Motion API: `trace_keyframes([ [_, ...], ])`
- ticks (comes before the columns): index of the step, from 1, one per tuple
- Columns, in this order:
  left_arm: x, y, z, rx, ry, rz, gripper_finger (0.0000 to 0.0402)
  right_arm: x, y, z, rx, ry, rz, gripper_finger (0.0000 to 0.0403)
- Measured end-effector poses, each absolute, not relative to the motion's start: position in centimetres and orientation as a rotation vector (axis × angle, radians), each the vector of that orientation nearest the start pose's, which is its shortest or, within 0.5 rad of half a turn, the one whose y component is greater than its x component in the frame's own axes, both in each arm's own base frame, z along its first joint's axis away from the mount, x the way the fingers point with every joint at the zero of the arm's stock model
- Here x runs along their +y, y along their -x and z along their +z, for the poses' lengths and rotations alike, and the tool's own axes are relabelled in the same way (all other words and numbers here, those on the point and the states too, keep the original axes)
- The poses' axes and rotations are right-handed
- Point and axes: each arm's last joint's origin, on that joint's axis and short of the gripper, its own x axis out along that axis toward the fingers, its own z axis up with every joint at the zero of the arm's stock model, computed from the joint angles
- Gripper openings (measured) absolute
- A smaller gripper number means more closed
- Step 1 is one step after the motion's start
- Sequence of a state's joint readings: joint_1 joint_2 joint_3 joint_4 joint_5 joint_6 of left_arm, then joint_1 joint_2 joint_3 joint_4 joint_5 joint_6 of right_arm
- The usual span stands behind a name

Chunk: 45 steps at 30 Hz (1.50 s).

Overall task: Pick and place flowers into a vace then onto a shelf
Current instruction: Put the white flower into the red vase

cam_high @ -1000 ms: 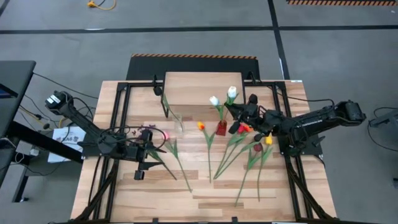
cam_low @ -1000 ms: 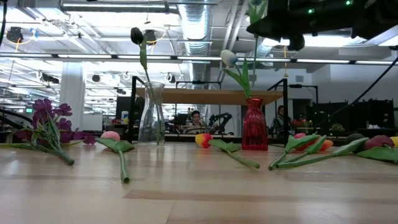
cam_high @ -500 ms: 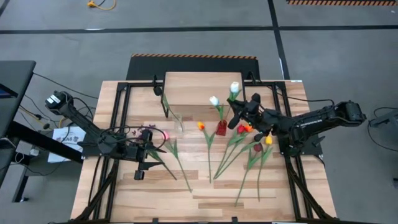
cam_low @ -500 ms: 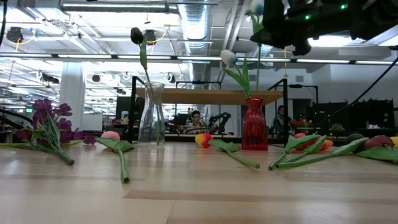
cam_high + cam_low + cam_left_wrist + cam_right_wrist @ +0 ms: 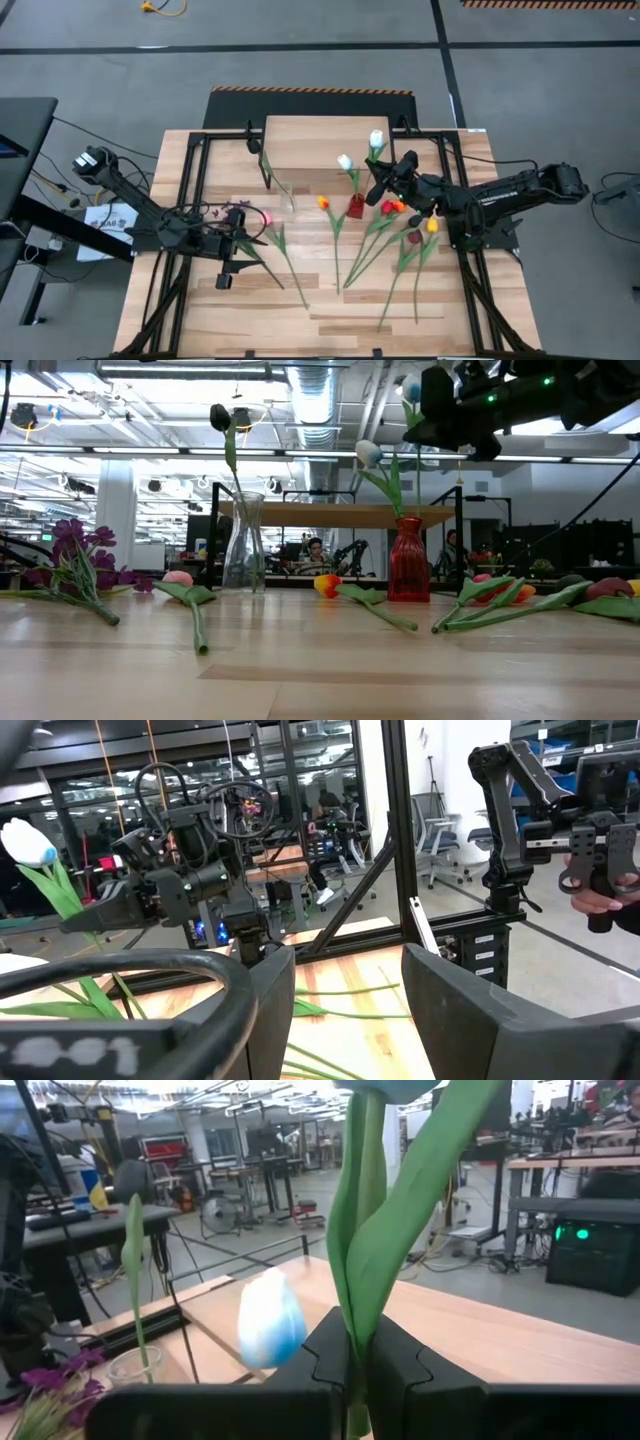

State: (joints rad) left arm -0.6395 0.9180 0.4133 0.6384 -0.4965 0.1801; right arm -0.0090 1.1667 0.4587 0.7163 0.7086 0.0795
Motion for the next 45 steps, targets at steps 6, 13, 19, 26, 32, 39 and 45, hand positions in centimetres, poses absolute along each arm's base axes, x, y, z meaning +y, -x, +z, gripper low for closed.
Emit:
trace_keyframes([
  [6, -10.56, -16.51, 25.97, -0.125, -0.108, -0.132, 0.0174, -2.09, -23.08, 23.62, -0.066, -0.083, -0.716, 0.0008],
  [13, -10.56, -16.51, 25.97, -0.125, -0.108, -0.132, 0.0174, -2.09, -23.09, 23.52, -0.065, -0.105, -0.714, 0.0008],
  [19, -10.56, -16.51, 25.97, -0.125, -0.108, -0.132, 0.0174, -2.07, -23.1, 23.35, -0.05, -0.108, -0.712, 0.0008],
  [26, -10.56, -16.51, 25.97, -0.125, -0.108, -0.132, 0.0174, -2.06, -23.11, 23.23, -0.04, -0.111, -0.71, 0.0008],
  [32, -10.56, -16.51, 25.96, -0.125, -0.108, -0.132, 0.0174, -2.0, -23.16, 23.21, -0.036, -0.111, -0.682, 0.0011],
  [39, -10.56, -16.51, 25.97, -0.125, -0.108, -0.132, 0.0174, -1.95, -23.2, 23.2, -0.033, -0.11, -0.66, 0.0036],
  [45, -10.56, -16.51, 25.96, -0.126, -0.124, -0.131, 0.0174, -1.92, -23.2, 22.91, -0.003, -0.099, -0.659, 0.0056],
])
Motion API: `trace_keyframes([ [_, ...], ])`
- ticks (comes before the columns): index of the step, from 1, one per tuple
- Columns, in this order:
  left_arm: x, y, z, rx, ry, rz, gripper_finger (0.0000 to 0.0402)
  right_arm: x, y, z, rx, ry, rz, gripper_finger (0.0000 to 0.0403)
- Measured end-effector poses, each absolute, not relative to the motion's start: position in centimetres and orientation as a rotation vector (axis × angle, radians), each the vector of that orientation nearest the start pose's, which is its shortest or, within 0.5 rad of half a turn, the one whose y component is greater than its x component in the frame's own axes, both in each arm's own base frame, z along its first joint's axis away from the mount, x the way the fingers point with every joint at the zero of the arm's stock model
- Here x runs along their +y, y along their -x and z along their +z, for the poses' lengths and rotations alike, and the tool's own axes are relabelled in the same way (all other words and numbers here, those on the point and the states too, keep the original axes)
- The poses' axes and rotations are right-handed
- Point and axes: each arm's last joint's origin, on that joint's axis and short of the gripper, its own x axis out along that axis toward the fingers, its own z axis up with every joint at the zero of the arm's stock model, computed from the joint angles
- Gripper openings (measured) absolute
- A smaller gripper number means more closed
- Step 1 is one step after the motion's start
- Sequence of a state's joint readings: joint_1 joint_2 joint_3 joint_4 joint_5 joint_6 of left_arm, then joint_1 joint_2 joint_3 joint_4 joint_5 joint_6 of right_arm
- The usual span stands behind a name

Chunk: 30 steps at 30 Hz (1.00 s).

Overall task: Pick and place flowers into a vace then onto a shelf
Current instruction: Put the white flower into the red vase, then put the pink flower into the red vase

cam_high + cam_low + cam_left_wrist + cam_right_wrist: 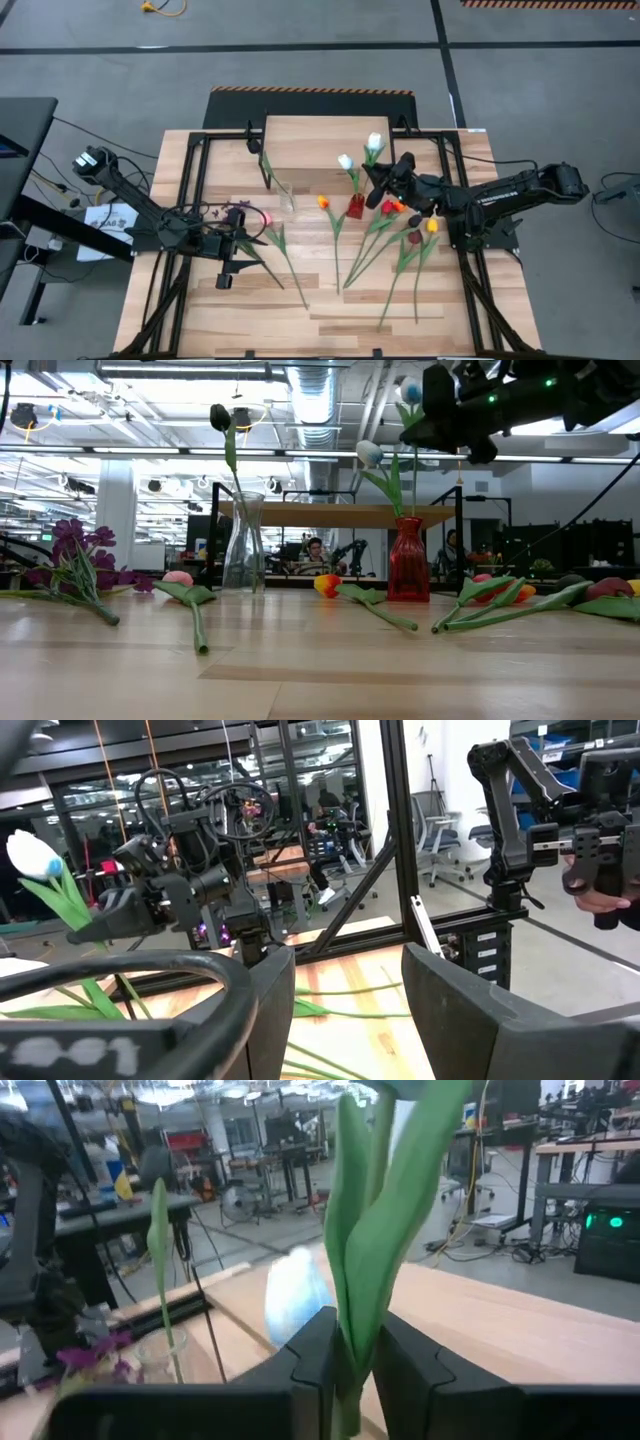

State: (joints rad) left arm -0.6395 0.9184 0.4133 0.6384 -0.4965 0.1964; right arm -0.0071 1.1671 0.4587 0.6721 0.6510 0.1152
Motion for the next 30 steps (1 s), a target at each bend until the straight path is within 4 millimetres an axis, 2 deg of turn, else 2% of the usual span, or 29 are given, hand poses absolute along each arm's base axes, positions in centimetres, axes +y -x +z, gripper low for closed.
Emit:
trace_keyframes([
  [6, -10.6, -16.5, 26.0, -0.126, -0.126, -0.131, 0.0174, -1.9, -23.2, 22.3, 0.063, -0.08, -0.639, 0.0083],
  [12, -10.6, -16.5, 26.0, -0.126, -0.126, -0.131, 0.0174, -1.7, -23.2, 21.6, 0.13, -0.084, -0.593, 0.0133],
  [21, -10.6, -16.5, 26.0, -0.126, -0.126, -0.132, 0.0174, -1.5, -23.3, 20.8, 0.389, -0.047, -0.518, 0.0207],
  [25, -10.6, -16.5, 26.0, -0.126, -0.126, -0.132, 0.0174, -1.5, -23.3, 21.3, 0.443, -0.035, -0.518, 0.0222],
  [30, -10.6, -16.5, 26.0, -0.126, -0.126, -0.132, 0.0174, -0.8, -23.2, 21.8, 0.485, -0.035, -0.496, 0.0222],
])
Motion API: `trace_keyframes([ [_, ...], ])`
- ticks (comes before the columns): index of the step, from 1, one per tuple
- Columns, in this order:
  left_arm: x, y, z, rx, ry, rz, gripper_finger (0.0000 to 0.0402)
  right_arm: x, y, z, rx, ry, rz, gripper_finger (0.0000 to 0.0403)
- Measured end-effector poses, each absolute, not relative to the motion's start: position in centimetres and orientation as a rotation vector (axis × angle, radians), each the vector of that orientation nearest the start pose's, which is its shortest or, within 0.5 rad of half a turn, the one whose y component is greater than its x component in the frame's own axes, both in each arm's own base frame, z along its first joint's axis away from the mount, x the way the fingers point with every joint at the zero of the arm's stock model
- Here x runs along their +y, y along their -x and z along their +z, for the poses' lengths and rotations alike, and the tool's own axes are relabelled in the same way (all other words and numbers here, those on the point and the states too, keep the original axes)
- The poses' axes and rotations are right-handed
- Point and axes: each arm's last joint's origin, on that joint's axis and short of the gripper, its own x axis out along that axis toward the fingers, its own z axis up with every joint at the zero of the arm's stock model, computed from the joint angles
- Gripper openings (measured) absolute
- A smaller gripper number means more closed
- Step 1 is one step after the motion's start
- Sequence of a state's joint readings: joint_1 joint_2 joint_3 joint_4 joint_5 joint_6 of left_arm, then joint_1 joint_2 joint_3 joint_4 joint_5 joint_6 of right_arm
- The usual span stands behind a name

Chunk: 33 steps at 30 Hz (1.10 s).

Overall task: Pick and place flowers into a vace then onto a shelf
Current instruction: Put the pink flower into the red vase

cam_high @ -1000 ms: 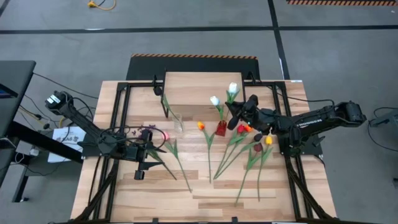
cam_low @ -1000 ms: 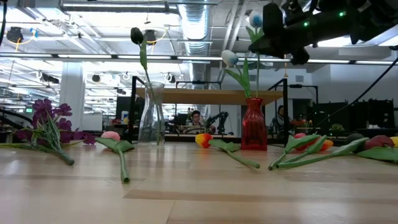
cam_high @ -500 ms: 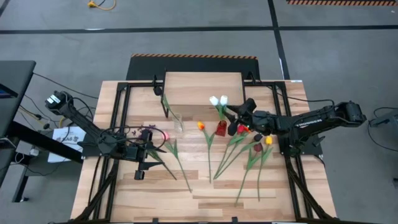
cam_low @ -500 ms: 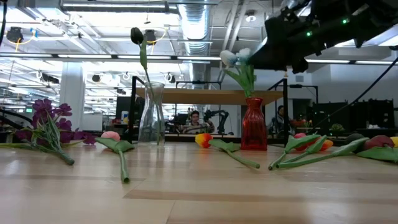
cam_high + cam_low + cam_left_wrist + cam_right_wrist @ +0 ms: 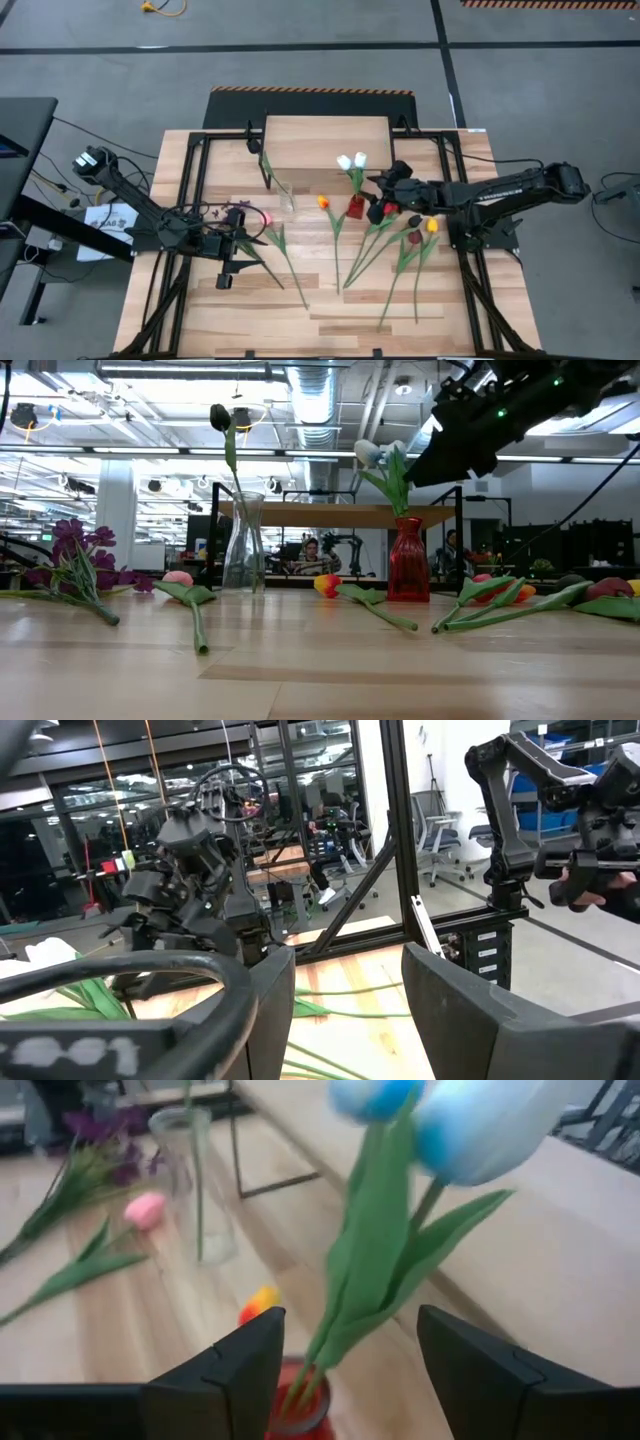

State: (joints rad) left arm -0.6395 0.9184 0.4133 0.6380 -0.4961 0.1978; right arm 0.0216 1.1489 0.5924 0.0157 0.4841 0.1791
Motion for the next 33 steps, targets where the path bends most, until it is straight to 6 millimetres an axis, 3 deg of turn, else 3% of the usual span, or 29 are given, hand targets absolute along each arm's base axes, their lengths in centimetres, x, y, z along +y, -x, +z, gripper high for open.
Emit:
trace_keyframes([
  [12, -10.6, -16.5, 26.0, -0.126, -0.125, -0.132, 0.0174, 3.4, -21.7, 21.3, 0.671, -0.134, -0.402, 0.0195],
  [18, -10.6, -16.5, 25.9, -0.124, -0.125, -0.138, 0.0174, 6.3, -21.8, 21.3, 0.62, -0.221, -0.305, 0.0184],
  [26, -10.7, -16.5, 25.9, -0.127, -0.126, -0.16, 0.0174, 9.9, -24.7, 20.2, 0.444, -0.258, -0.184, 0.0175],
  [33, -10.7, -16.5, 25.9, -0.127, -0.126, -0.16, 0.0174, 11.4, -28.6, 17.3, 0.285, -0.255, -0.138, 0.0169],
])
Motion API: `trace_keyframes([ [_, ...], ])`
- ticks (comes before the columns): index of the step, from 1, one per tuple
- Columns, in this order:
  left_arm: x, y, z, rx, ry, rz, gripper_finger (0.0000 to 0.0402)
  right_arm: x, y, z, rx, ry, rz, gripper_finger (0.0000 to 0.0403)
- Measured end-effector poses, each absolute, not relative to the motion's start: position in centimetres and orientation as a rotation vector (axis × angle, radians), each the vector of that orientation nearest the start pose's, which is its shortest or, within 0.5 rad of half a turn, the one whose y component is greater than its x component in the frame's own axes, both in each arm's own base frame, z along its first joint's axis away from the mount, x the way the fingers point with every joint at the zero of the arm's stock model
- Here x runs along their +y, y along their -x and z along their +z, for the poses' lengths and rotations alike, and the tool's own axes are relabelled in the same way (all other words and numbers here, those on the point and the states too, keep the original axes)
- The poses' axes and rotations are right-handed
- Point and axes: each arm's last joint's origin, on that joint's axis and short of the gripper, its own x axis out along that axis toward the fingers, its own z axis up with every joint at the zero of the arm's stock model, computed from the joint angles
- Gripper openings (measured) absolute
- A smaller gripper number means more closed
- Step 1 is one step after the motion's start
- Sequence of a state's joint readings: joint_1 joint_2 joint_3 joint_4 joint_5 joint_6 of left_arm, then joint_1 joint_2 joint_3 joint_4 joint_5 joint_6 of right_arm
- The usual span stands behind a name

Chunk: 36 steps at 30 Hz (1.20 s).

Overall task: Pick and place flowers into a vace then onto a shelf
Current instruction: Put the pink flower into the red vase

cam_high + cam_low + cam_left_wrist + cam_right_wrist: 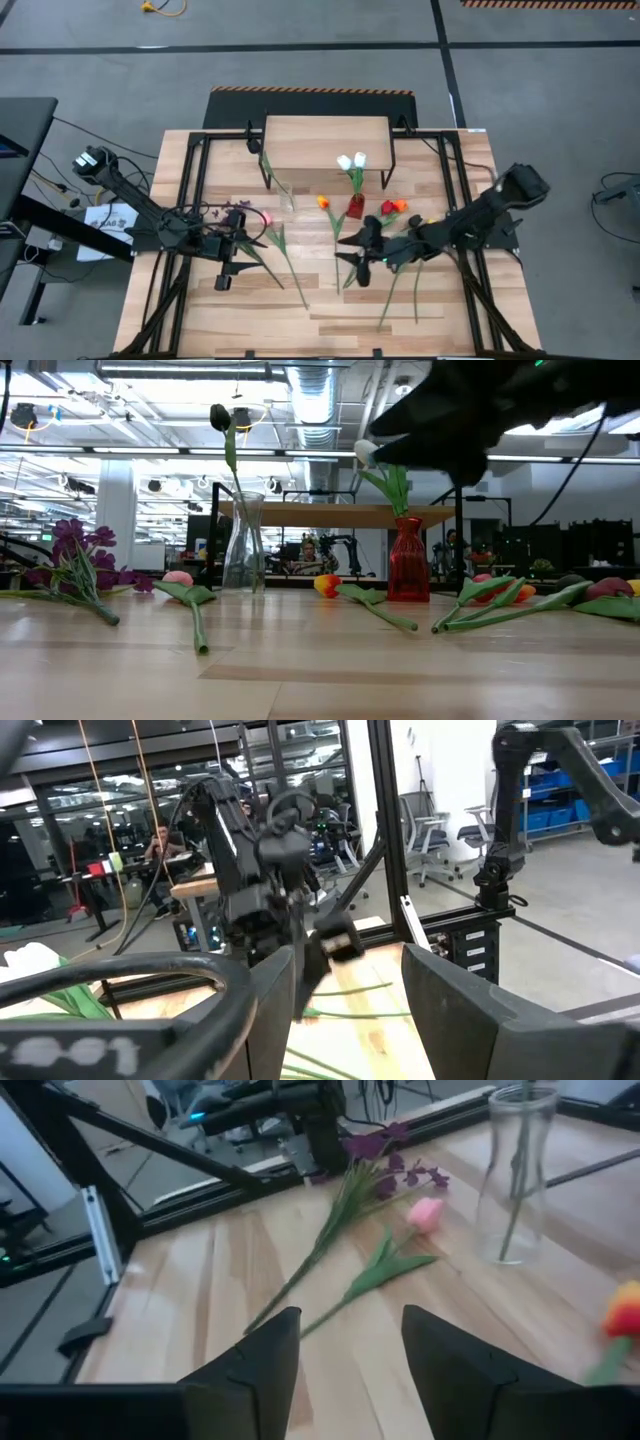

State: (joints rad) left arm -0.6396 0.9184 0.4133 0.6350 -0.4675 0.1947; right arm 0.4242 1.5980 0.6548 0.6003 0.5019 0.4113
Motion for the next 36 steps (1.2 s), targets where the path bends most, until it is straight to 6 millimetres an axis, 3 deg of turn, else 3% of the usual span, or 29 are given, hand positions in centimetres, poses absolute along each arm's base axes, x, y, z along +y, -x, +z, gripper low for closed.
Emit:
trace_keyframes([
  [9, -10.7, -16.5, 25.9, -0.123, -0.087, -0.164, 0.0174, 12.2, -34.0, 14.1, 0.316, -0.181, -0.172, 0.016],
  [16, -10.7, -16.5, 25.9, -0.119, -0.042, -0.166, 0.0174, 12.8, -37.2, 13.2, 0.307, -0.157, -0.183, 0.0152],
  [36, -10.7, -16.5, 25.9, -0.119, -0.04, -0.167, 0.0174, 12.5, -43.1, 10.8, 0.383, -0.124, -0.235, 0.0128],
])
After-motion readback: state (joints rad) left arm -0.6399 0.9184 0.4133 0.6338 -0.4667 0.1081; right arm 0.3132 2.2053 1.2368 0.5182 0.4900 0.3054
